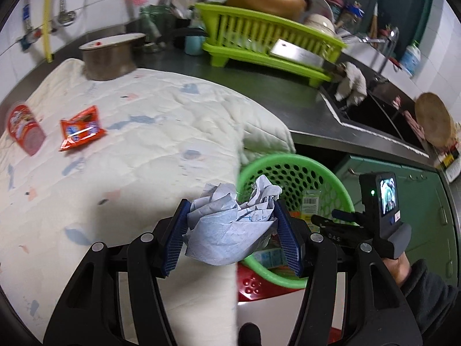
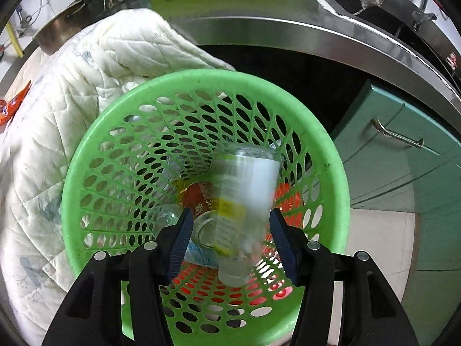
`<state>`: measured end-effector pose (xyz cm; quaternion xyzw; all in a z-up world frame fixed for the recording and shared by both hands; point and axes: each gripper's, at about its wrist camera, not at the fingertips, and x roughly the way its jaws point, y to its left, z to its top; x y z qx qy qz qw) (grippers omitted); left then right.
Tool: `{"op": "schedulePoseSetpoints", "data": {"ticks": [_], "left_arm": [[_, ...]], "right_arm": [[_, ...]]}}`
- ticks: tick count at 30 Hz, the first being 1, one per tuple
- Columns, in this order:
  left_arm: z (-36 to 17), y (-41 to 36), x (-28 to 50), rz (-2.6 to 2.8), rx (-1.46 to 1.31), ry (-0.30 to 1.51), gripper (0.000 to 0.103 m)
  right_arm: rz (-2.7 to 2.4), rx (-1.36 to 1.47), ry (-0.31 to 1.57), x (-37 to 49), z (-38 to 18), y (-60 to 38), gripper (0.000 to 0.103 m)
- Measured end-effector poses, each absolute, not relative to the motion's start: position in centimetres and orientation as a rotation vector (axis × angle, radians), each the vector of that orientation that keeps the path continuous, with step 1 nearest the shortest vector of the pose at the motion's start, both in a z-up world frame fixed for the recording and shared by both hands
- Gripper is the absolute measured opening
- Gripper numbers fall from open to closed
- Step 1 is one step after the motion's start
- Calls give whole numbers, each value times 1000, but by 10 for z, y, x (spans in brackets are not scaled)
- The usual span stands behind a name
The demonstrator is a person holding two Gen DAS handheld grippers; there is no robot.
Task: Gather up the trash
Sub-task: 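Carry the paper and bottle into the green basket and open both tools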
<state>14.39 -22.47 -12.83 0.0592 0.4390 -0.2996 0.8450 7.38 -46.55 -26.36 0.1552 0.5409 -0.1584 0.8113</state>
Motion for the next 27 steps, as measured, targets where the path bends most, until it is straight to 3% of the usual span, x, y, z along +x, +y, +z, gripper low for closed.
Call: {"op": "schedulePoseSetpoints", "data": {"ticks": [12, 27], "left_arm": [[-165, -287, 139, -710, 197, 1011, 59], [-202, -310, 135, -744, 203, 1077, 71]], "right_arm": [[-343, 373, 1043, 34, -219, -465, 60], [-362, 374, 969, -4, -183, -466, 65]]}}
